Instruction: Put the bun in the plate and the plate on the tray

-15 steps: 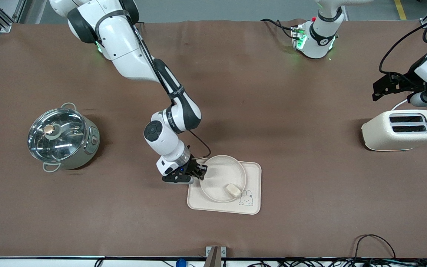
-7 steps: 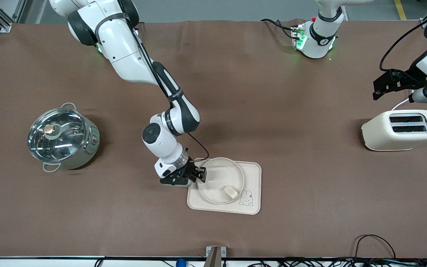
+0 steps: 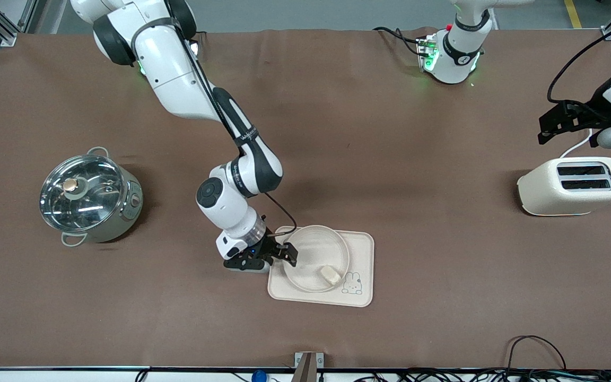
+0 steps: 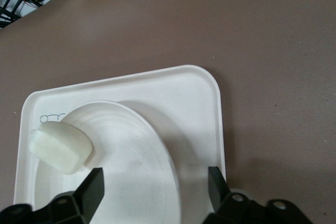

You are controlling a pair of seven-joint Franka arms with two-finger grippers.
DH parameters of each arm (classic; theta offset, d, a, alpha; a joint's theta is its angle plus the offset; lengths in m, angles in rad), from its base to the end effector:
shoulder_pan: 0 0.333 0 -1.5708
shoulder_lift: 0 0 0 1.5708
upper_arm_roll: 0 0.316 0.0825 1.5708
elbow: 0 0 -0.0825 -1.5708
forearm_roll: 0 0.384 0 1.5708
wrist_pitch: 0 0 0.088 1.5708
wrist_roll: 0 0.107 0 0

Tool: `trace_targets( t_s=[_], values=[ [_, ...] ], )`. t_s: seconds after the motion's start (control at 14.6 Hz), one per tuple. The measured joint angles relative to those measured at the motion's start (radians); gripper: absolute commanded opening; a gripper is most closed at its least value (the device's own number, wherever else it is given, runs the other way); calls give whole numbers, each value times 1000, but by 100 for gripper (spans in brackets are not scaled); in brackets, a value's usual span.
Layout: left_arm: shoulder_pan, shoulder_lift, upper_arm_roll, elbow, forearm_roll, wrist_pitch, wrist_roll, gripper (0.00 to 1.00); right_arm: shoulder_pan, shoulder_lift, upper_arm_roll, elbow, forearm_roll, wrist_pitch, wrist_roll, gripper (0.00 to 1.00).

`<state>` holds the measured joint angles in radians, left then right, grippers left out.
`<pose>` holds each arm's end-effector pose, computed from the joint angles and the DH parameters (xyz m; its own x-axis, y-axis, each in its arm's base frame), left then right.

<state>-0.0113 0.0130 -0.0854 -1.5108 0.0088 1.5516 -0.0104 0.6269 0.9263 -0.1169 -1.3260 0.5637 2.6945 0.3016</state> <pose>0.5547 -0.0525 0.6439 0.9959 -0.0859 0.0279 -0.0858 -0.9963 -0.0074 0.6729 0.3853 0.2207 0.9411 -0.2283 0.2496 -0.1039 -0.8973 -0.4290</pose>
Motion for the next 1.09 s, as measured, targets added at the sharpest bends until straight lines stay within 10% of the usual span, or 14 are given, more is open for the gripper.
trace_targets(
  t_s=[0.34,0.68,1.09],
  values=[
    [0,4,0,5,0,0,-32,100,-14,-294,-93,-189,-23,-289,-1,100],
    [0,5,0,8,0,0,-32,100,-76,-653,-233,-275,-240,-783,-86,100],
    [0,5,0,10,0,0,-32,100,-361,-873,-124,-291,-415,-1054,-218,100]
  ],
)
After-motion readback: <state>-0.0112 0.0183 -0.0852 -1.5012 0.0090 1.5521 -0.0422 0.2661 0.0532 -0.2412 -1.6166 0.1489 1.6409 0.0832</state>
